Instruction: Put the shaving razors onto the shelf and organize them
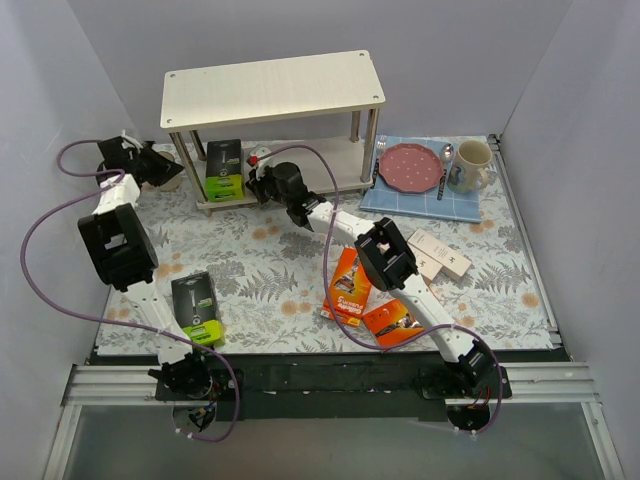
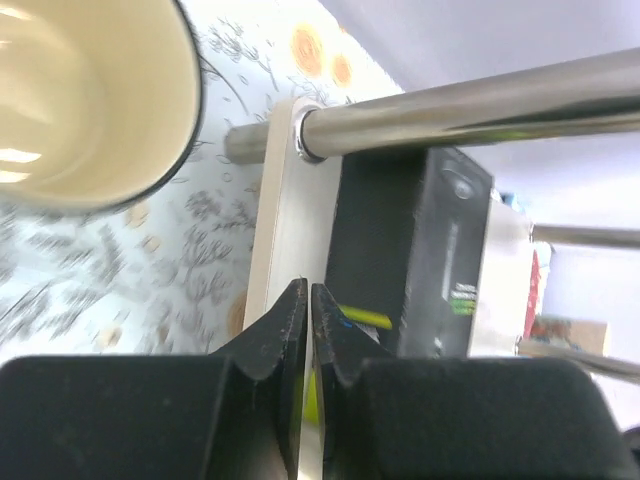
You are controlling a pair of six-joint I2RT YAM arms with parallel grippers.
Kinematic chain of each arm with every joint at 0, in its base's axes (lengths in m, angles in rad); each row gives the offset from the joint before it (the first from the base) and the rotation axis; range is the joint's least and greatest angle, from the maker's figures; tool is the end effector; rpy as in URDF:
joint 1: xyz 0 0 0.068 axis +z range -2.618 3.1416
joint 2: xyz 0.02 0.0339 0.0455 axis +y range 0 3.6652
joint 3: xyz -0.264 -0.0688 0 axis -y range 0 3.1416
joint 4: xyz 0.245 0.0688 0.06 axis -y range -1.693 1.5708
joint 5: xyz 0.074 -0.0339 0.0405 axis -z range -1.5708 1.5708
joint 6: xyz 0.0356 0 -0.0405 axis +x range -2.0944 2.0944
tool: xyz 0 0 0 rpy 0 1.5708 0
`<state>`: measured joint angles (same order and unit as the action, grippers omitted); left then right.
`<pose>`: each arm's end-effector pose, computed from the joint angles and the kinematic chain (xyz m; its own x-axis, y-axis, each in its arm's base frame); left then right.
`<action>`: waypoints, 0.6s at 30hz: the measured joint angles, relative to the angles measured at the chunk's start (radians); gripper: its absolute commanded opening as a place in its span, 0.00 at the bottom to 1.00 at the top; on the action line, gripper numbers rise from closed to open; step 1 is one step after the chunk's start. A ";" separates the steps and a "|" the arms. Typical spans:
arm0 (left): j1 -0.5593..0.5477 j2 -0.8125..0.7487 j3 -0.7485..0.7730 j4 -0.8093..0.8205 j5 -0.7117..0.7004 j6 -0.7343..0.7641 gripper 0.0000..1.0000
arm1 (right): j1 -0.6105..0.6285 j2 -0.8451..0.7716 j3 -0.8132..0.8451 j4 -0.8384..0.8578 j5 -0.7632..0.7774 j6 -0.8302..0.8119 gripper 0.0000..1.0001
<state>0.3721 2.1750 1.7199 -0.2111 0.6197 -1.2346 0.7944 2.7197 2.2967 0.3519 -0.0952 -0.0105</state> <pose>0.4709 0.1616 0.2133 -0.3121 -0.9467 0.0795 -0.5008 0.0928 -0.8606 0.4307 0.4433 0.1680 -0.0416 -0.0573 -0.9975 -0.7771 0.6293 -0.0037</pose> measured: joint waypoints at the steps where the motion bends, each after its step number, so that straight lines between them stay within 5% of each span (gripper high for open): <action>1: 0.007 -0.035 -0.021 -0.013 -0.021 0.002 0.07 | 0.000 0.006 0.006 0.009 0.011 -0.001 0.01; 15: 0.039 -0.352 -0.249 -0.090 -0.032 -0.023 0.16 | -0.029 0.091 0.046 0.185 0.052 -0.005 0.01; 17: 0.039 -0.383 -0.276 -0.113 -0.032 -0.021 0.22 | -0.027 0.105 0.058 0.206 0.045 0.004 0.01; 18: 0.039 -0.399 -0.287 -0.129 -0.032 -0.018 0.34 | -0.026 0.111 0.063 0.215 0.039 0.008 0.01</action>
<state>0.4107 1.7763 1.4330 -0.3401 0.5880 -1.2530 0.7681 2.8304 2.3596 0.5671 -0.0563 -0.0025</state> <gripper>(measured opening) 0.180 0.021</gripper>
